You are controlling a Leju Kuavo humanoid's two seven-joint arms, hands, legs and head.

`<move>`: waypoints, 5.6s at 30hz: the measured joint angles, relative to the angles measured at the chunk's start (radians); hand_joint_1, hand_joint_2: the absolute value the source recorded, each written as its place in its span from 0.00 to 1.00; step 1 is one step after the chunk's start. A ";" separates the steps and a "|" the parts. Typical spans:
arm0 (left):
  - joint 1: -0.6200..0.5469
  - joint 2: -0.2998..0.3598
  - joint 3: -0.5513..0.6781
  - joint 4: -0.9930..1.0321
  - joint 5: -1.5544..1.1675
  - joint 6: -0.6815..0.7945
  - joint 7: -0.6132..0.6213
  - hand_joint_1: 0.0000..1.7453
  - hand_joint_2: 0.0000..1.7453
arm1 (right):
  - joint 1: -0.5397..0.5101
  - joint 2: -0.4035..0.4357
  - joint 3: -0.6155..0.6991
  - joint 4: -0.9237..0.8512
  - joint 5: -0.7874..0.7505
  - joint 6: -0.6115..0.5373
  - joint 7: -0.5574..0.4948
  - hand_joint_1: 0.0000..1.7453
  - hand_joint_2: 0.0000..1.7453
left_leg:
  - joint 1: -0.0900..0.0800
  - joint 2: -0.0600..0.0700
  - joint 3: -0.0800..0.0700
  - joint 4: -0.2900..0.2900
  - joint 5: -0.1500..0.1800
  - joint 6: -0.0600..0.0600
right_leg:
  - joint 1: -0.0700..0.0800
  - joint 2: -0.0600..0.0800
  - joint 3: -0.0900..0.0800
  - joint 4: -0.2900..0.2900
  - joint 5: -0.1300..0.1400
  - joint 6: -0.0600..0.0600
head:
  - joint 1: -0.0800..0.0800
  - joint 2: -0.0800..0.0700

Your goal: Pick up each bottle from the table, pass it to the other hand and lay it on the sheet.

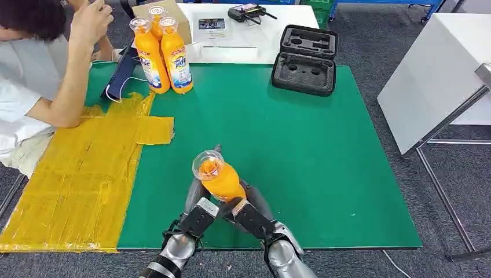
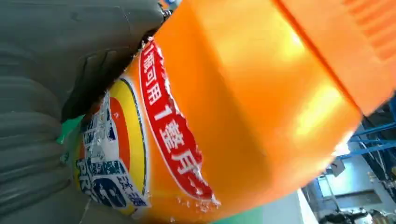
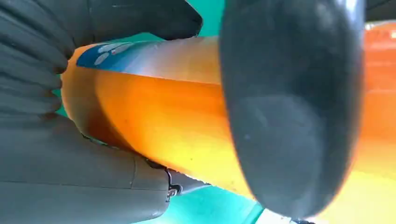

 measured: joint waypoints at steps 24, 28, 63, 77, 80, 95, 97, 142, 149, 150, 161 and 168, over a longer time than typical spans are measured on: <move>0.049 -0.005 0.127 -0.133 0.142 -0.136 -0.010 1.00 1.00 | -0.021 0.011 0.016 -0.047 0.034 -0.027 -0.002 0.85 1.00 | 0.000 0.000 0.000 0.000 0.000 0.000 | 0.000 0.000 -0.001 0.000 0.000 0.000 | 0.000 0.000; 0.050 -0.005 0.127 -0.140 0.141 -0.136 -0.010 1.00 1.00 | -0.019 0.009 0.019 -0.055 0.035 -0.027 -0.003 0.00 1.00 | 0.000 0.000 0.000 0.000 0.000 0.000 | 0.000 0.000 -0.001 0.000 0.000 0.000 | 0.000 0.000; -0.507 0.380 -0.356 0.586 -1.144 0.089 0.992 1.00 1.00 | -0.002 -0.071 -0.045 -0.358 -0.270 -0.016 -0.062 0.00 1.00 | 0.001 0.003 0.000 0.000 0.003 -0.004 | 0.001 0.006 -0.003 0.004 0.003 -0.004 | 0.000 0.000; -0.528 0.443 -0.338 0.683 -1.079 0.126 0.944 0.00 1.00 | -0.002 -0.077 -0.049 -0.334 -0.269 -0.015 -0.071 0.00 1.00 | 0.001 0.003 0.006 -0.001 0.003 -0.007 | 0.001 0.006 0.001 0.008 0.001 -0.006 | 0.000 0.000; -0.521 0.441 -0.314 0.684 -1.072 0.150 0.919 0.00 1.00 | -0.002 -0.078 -0.049 -0.328 -0.267 -0.016 -0.074 0.00 1.00 | 0.000 0.003 0.006 -0.001 0.003 -0.007 | 0.000 0.006 0.001 0.008 0.001 -0.006 | 0.000 0.000; -0.480 0.406 -0.244 0.684 -1.096 0.261 0.900 0.00 1.00 | -0.002 -0.078 -0.045 -0.293 -0.241 -0.017 -0.074 0.00 1.00 | 0.000 -0.001 0.006 -0.001 0.003 -0.007 | 0.000 0.001 0.003 0.008 0.001 -0.006 | 0.000 0.000; -0.474 0.402 -0.228 0.684 -1.096 0.280 0.887 0.00 1.00 | -0.002 -0.079 -0.045 -0.289 -0.240 -0.018 -0.074 0.00 1.00 | 0.000 -0.001 0.006 -0.001 0.003 -0.007 | 0.000 0.001 0.003 0.008 0.001 -0.006 | 0.000 0.000; -0.394 0.681 -0.440 -0.221 -1.166 0.400 1.317 0.00 1.00 | 0.046 -0.102 -0.042 -0.265 -0.244 -0.084 -0.066 0.00 1.00 | 0.002 0.000 -0.003 0.000 0.004 -0.008 | 0.001 0.001 -0.008 0.008 0.001 -0.007 | 0.000 0.000; -0.159 0.295 -0.089 -0.344 -0.881 0.400 0.467 0.00 1.00 | 0.073 -0.096 -0.049 -0.282 -0.235 -0.095 -0.056 0.00 1.00 | -0.002 -0.006 -0.012 0.000 0.004 -0.007 | -0.003 -0.002 -0.012 0.006 0.000 -0.003 | 0.010 0.000; -0.149 0.237 0.030 -0.298 -0.738 0.392 0.176 0.00 1.00 | 0.082 -0.089 -0.053 -0.291 -0.233 -0.101 -0.055 0.00 1.00 | -0.004 0.000 -0.011 0.000 0.003 -0.006 | -0.004 0.002 -0.014 0.007 0.003 -0.004 | 0.012 0.000; -0.002 0.023 0.293 -0.155 -0.170 0.188 0.014 0.00 1.00 | 0.174 -0.055 -0.148 -0.388 -0.183 -0.088 -0.048 0.00 1.00 | -0.002 0.005 -0.006 0.000 0.000 -0.005 | -0.002 0.007 -0.012 0.006 0.000 -0.001 | 0.008 0.000; 0.063 -0.002 0.254 -0.163 0.068 -0.162 0.097 0.00 1.00 | 0.220 -0.034 -0.210 -0.428 -0.180 -0.088 -0.053 0.00 1.00 | -0.002 0.003 -0.006 0.000 0.000 -0.005 | -0.002 0.006 -0.011 0.006 0.000 -0.001 | 0.008 0.000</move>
